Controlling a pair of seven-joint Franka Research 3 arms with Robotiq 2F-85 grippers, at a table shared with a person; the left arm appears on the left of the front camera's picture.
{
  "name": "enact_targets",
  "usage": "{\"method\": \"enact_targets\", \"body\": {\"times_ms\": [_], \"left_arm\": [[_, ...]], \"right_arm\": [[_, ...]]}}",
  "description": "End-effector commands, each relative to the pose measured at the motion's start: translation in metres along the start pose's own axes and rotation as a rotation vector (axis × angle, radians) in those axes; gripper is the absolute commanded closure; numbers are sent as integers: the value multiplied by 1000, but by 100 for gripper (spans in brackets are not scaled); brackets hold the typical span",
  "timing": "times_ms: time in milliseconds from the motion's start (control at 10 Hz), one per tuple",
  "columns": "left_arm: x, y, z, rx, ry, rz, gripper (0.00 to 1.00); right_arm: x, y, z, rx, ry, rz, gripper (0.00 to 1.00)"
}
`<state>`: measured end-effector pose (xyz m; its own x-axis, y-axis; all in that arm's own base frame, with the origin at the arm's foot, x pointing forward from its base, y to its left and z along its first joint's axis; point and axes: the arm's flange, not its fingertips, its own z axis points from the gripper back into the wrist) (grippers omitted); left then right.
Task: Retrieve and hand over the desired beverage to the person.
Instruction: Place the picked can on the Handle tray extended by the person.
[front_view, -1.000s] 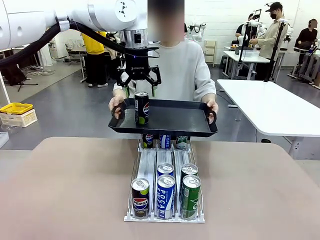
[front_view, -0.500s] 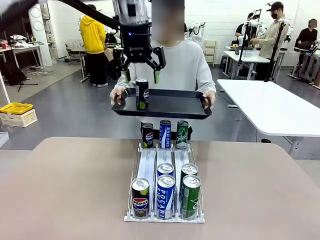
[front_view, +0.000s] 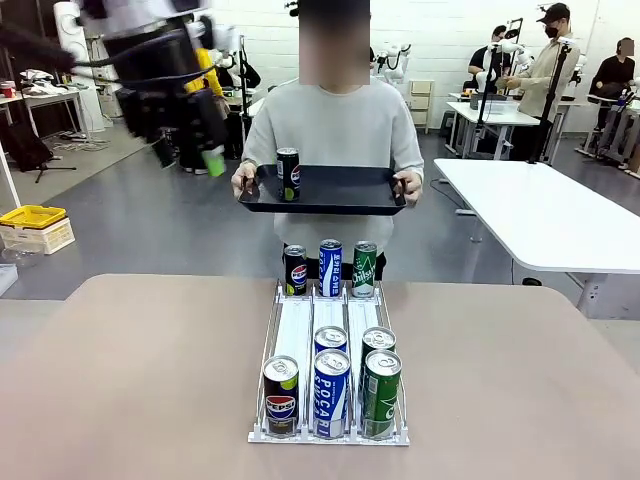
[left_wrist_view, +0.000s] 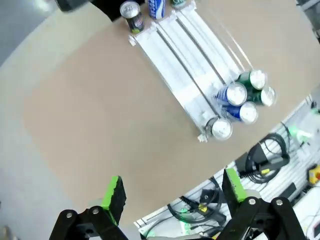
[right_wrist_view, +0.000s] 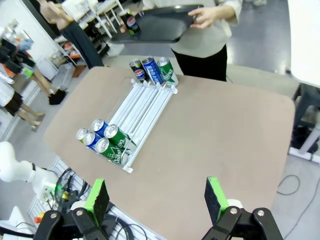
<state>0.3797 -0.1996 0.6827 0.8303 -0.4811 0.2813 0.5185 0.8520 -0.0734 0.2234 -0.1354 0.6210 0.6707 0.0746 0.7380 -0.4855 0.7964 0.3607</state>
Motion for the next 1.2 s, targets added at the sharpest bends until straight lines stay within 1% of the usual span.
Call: {"method": "enact_targets", "body": {"times_ms": [0, 100, 300, 400, 500, 600, 1100], "left_arm": [[-24, 28, -25, -95, 42, -5, 0], [-31, 37, -29, -88, 56, -16, 0], [-50, 40, -34, -57, 53, -7, 0], [-49, 43, -35, -64, 45, 17, 0], [-46, 41, -38, -76, 73, 74, 0], [-43, 44, -37, -69, 69, 8, 0], [-43, 44, -37, -69, 69, 8, 0]], "right_arm": [[2, 0, -2, 23, -13, 12, 0], [2, 0, -2, 23, -13, 12, 0], [2, 0, -2, 23, -13, 12, 0], [2, 0, -2, 23, -13, 12, 0], [2, 0, -2, 23, -13, 12, 0], [2, 0, -2, 23, -13, 12, 0], [2, 0, -2, 23, -13, 12, 0]]}}
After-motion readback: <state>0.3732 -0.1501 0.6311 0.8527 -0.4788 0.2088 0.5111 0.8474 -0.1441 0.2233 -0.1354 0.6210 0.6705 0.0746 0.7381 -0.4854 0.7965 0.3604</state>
